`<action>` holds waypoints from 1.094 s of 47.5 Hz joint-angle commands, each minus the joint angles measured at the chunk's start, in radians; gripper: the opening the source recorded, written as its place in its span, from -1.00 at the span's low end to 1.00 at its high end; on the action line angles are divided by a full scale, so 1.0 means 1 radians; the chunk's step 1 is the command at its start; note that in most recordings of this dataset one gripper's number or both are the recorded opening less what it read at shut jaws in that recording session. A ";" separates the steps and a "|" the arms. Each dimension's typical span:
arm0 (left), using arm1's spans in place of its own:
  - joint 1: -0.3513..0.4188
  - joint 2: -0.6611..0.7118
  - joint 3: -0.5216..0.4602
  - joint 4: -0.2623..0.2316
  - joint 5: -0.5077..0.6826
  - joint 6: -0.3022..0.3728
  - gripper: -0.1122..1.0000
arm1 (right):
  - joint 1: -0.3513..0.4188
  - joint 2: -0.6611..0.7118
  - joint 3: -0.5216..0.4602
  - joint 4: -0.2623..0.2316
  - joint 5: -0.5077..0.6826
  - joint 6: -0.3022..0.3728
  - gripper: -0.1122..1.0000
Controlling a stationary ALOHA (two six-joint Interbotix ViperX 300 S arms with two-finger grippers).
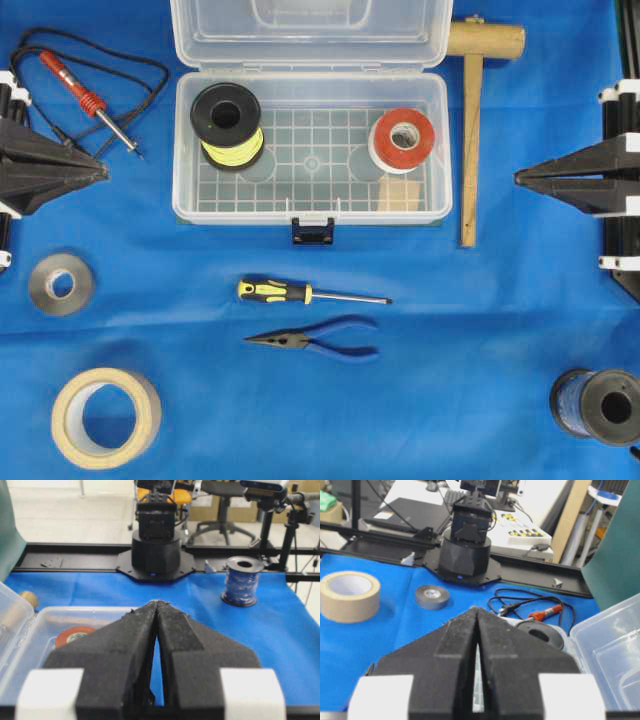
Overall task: Close the tool box with the left arm.
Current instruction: 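Move the left gripper up toward the raised clear lid of the box, then position the left gripper against the back of the open lid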
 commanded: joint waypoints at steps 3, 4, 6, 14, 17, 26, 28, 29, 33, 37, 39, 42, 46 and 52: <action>0.003 0.031 -0.021 -0.037 -0.017 0.012 -0.80 | -0.005 0.014 -0.041 0.002 0.002 0.002 -0.80; 0.003 0.035 -0.023 -0.037 -0.021 0.014 -0.80 | -0.008 0.018 -0.043 0.000 0.006 0.003 -0.80; 0.005 0.049 -0.028 -0.037 -0.032 0.015 -0.80 | -0.018 0.025 -0.046 0.002 0.015 0.003 -0.80; 0.071 0.124 -0.046 -0.037 -0.092 0.029 -0.80 | -0.064 0.048 -0.049 0.002 0.025 0.006 -0.80; 0.117 0.144 -0.058 -0.037 -0.100 0.029 -0.80 | -0.069 0.049 -0.049 0.002 0.025 0.006 -0.80; 0.259 0.204 -0.120 -0.037 -0.101 0.034 -0.76 | -0.071 0.049 -0.048 0.002 0.032 0.005 -0.80; 0.293 0.222 -0.135 -0.037 -0.101 0.034 -0.66 | -0.071 0.049 -0.049 0.002 0.037 0.005 -0.80; 0.311 0.232 -0.143 -0.037 -0.103 0.032 -0.59 | -0.069 0.049 -0.049 0.002 0.038 0.005 -0.80; 0.379 0.278 -0.173 -0.037 -0.107 0.032 -0.17 | -0.071 0.049 -0.046 0.002 0.048 0.005 -0.80; 0.445 0.337 -0.215 -0.035 -0.127 0.032 0.28 | -0.072 0.051 -0.048 0.002 0.057 0.005 -0.80; 0.474 0.367 -0.236 -0.037 -0.137 0.034 0.49 | -0.074 0.051 -0.046 0.002 0.063 0.005 -0.80; 0.514 0.416 -0.270 -0.035 -0.147 0.035 0.74 | -0.075 0.051 -0.046 0.002 0.071 0.005 -0.80; 0.572 0.499 -0.328 -0.035 -0.146 0.051 0.85 | -0.078 0.054 -0.044 0.002 0.077 0.005 -0.80; 0.618 0.614 -0.423 -0.035 -0.104 0.103 0.84 | -0.083 0.057 -0.043 0.002 0.083 0.005 -0.80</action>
